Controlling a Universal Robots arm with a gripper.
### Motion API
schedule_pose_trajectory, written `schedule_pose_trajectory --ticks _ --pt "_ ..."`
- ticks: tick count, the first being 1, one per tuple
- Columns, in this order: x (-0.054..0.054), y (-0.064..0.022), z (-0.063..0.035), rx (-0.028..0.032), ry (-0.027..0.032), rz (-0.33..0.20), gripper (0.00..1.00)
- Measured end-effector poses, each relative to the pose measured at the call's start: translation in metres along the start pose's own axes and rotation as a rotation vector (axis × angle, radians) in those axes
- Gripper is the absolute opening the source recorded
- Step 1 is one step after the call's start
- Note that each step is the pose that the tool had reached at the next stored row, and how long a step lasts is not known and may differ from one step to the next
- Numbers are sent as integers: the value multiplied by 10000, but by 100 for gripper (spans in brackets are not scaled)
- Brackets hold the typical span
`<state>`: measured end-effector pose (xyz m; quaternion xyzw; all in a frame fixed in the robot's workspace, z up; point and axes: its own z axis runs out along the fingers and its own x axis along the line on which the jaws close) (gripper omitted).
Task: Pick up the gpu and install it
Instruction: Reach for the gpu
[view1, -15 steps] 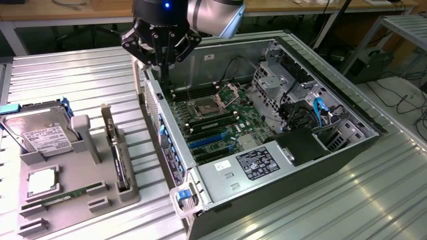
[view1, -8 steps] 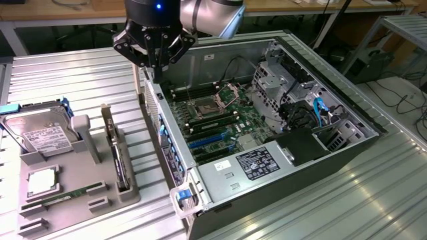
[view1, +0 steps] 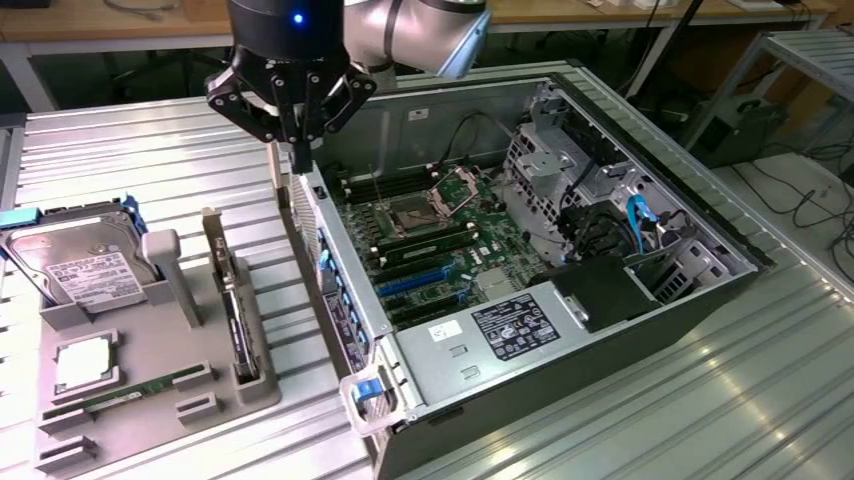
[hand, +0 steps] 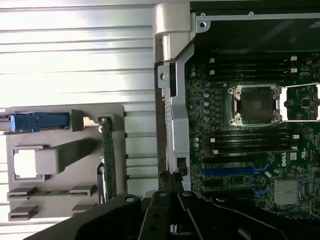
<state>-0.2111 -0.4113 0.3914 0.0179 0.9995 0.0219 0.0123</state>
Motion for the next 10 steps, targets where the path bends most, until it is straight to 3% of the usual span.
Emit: schedule_pose_trajectory --ticks 10 --pt "205 -52 6 -6 10 -238 11"
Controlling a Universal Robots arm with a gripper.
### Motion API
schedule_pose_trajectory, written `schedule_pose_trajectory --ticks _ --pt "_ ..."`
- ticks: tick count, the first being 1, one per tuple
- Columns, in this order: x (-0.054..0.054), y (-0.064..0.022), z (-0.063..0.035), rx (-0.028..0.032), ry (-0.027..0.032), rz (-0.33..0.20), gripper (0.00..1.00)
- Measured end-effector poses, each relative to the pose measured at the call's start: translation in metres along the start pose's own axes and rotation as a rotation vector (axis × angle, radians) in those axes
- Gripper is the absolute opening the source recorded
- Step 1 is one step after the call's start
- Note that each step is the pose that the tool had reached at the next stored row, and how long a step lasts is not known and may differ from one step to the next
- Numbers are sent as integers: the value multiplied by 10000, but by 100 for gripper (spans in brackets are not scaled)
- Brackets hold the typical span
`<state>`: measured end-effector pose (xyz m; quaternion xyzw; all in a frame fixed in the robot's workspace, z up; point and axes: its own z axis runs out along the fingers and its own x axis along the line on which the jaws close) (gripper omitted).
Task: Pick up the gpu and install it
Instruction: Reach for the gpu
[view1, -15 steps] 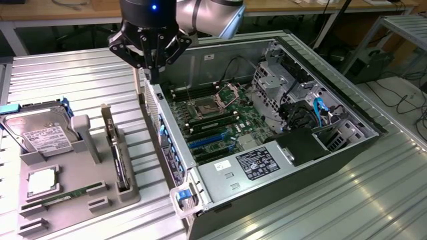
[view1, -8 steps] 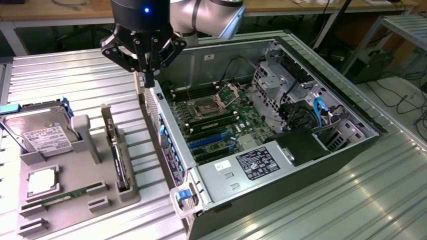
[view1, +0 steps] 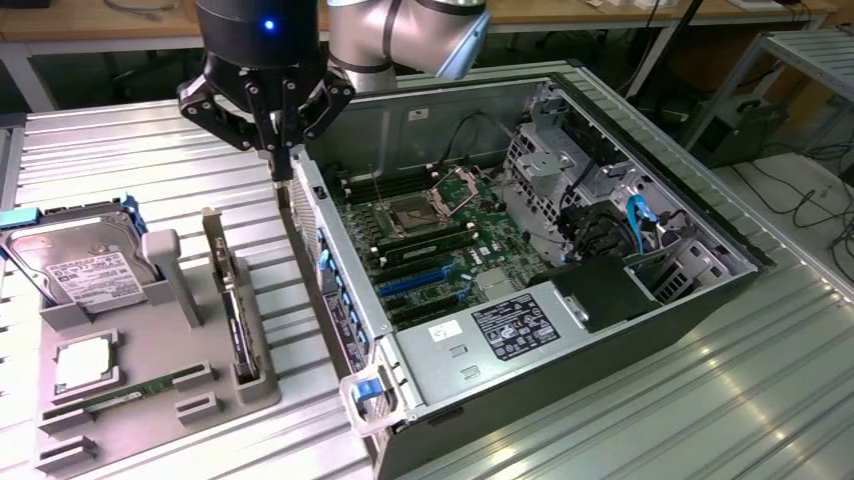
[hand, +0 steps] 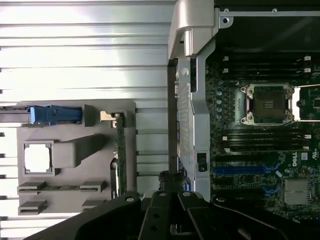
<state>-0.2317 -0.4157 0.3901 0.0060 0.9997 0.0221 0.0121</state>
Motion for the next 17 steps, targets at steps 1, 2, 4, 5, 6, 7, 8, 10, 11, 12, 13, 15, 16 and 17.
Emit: schedule_pose_trajectory --ticks 1,2,4,5,6,7,8,10,11,12,13,15,16,17 --pt "21 -5 1 0 1 -22 11" --pt "52 -9 2 -1 2 -40 11" --pt "109 -14 2 -1 3 -55 11" --pt "144 -16 2 -2 2 -62 11" --pt "176 -17 1 -2 3 -67 11" --pt "206 -19 1 -2 4 -72 11" --pt "238 -21 0 -2 3 -75 11" --pt "303 -24 0 -2 4 -81 11" --pt "339 -25 -1 -2 3 -85 11" --pt "374 -27 -1 -2 4 -91 11" --pt "407 -28 -2 -2 5 -95 11" --pt "467 -32 -3 -2 5 -103 11" --pt "499 -34 -4 -3 5 -106 11" --pt "530 -35 -4 -3 5 -111 11"
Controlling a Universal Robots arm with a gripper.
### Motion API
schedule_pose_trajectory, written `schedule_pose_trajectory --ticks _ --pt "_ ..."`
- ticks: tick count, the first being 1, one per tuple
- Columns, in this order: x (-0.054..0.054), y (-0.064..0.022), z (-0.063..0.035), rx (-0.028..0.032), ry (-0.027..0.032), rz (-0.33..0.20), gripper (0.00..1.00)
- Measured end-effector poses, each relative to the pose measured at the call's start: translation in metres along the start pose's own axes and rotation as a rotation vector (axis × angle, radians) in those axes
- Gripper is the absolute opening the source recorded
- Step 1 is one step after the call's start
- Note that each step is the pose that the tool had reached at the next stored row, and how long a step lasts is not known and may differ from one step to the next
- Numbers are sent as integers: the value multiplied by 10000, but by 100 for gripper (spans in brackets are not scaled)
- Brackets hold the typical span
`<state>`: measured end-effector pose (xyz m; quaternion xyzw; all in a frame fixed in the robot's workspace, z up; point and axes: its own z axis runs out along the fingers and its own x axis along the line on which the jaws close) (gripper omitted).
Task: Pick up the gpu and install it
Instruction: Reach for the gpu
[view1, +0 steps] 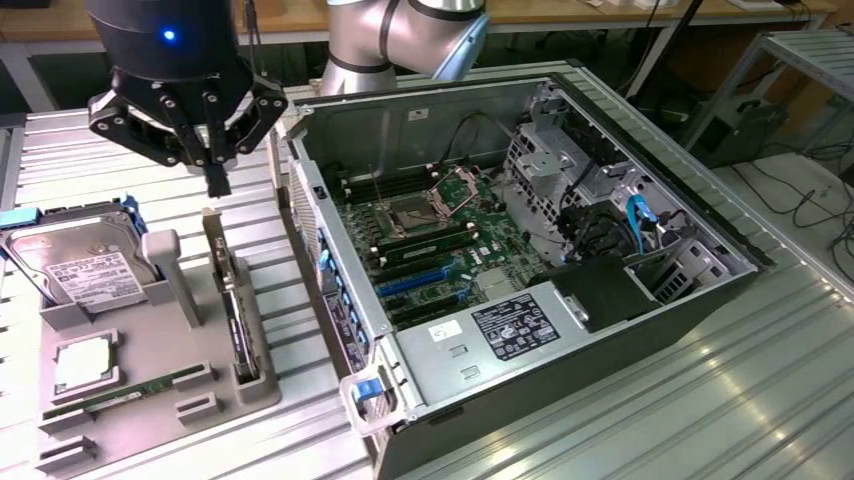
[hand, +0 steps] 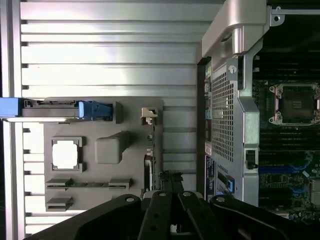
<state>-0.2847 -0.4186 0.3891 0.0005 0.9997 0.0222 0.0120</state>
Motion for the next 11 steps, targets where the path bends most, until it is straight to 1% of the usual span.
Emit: schedule_pose_trajectory --ticks 7,8,11 --pt "231 -12 -4 -1 2 -39 11" --pt "254 -13 -3 -1 2 -50 11" --pt "257 -13 -4 -2 3 -68 11"
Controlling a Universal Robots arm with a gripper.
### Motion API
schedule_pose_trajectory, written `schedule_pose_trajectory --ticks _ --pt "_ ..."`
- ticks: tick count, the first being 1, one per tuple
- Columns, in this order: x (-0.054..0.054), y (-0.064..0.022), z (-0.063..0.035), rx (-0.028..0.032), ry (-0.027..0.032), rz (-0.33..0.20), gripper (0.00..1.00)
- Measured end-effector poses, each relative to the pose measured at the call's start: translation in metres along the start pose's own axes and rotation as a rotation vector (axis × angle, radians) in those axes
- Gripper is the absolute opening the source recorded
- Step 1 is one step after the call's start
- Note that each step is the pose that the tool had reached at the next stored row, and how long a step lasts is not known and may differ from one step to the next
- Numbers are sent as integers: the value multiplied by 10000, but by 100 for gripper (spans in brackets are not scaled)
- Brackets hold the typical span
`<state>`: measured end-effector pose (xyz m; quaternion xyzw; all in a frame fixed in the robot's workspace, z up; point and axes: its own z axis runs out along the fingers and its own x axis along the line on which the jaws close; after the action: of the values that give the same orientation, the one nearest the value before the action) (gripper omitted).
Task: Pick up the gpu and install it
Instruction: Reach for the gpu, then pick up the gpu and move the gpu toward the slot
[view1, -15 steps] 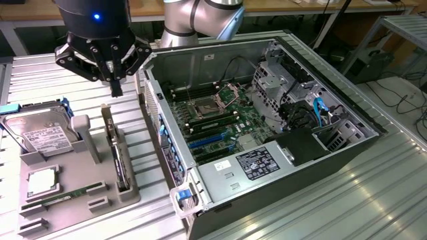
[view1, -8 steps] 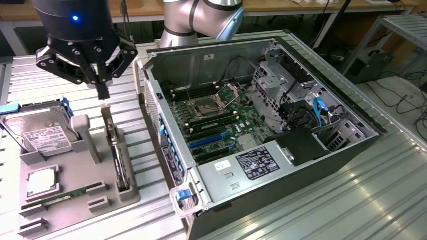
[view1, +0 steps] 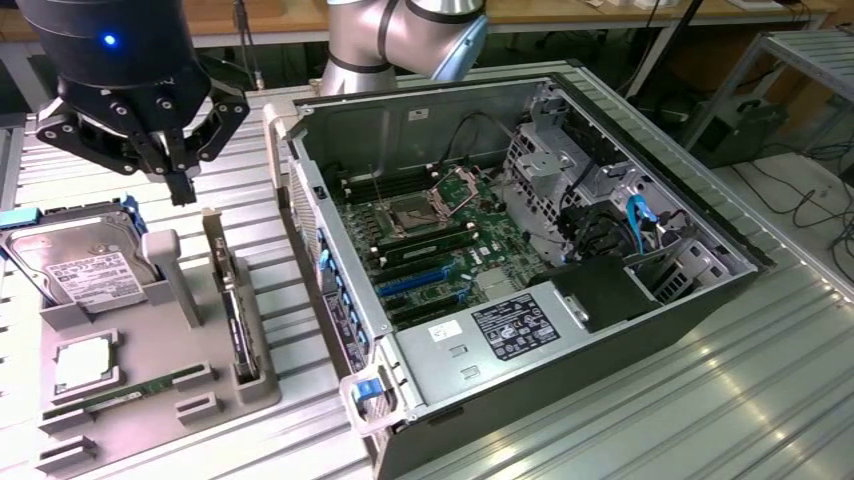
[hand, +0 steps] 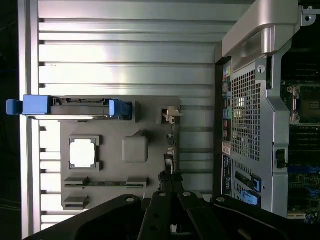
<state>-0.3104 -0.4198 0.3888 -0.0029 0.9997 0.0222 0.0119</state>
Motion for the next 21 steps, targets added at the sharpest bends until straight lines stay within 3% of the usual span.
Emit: schedule_pose_trajectory --ticks 13,15,17,20,21 --pt "1 0 0 0 1 0 11" --pt "1 0 0 0 1 1 24" --pt "1 0 0 0 0 1 24" --pt "1 0 0 0 0 1 42" --pt "1 0 0 1 1 1 42"
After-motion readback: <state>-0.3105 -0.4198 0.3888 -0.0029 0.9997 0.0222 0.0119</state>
